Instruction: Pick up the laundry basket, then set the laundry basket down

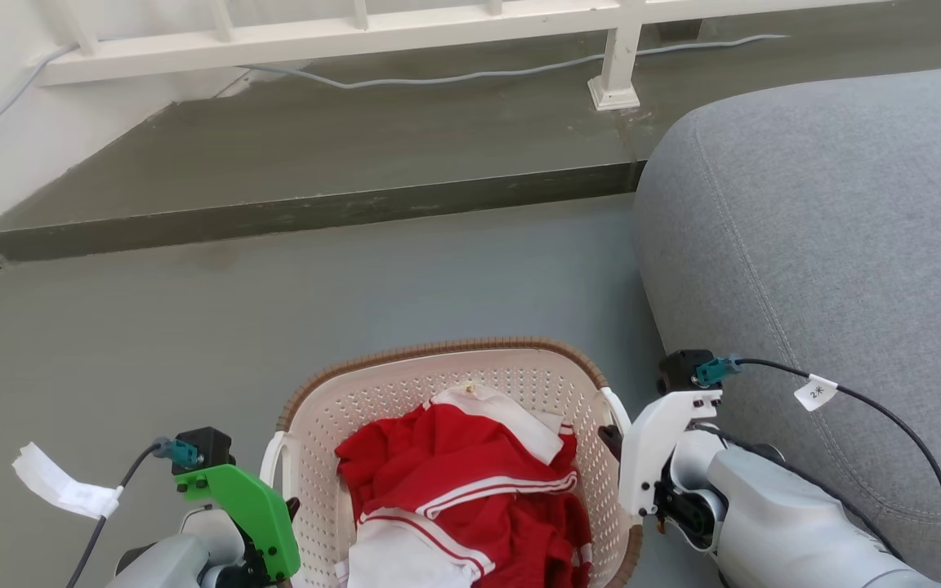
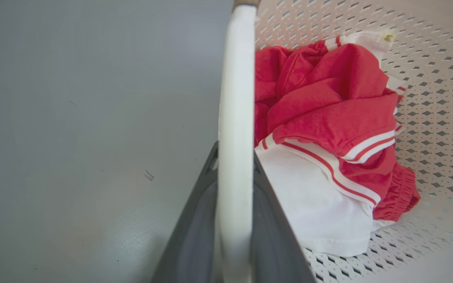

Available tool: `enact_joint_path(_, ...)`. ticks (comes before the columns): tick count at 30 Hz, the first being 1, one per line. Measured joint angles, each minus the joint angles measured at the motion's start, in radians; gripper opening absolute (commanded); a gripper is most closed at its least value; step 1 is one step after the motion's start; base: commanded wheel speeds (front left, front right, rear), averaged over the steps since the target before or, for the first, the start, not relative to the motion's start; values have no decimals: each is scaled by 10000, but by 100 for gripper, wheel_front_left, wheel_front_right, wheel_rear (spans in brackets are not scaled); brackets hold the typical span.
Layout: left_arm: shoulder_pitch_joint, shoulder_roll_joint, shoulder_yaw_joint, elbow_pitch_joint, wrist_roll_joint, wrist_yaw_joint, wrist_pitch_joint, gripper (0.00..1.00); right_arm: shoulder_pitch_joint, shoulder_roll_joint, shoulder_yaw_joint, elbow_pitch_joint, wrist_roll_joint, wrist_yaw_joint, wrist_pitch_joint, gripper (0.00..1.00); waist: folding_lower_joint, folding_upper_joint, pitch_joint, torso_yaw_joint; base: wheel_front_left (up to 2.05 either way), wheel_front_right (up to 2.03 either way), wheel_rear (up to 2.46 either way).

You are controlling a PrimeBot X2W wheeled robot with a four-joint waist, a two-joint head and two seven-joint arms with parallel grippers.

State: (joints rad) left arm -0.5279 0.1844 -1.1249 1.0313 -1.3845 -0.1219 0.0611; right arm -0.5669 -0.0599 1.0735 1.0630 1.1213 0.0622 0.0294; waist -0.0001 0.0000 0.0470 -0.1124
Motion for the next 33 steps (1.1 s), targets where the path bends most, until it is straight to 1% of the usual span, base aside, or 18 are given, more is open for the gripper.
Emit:
enact_joint_path(6, 0, -111, -2, 161, -29, 0, 84, 0, 0, -12, 46, 58, 90, 79, 113, 0, 0, 0, -93, 13, 0, 0, 0)
enact_joint_path(33, -3, -286, -2, 393, -142, -2, 96, 0, -12, -15, 320, 205, 410, 171, 165, 0, 0, 0, -78, -12, 0, 0, 0)
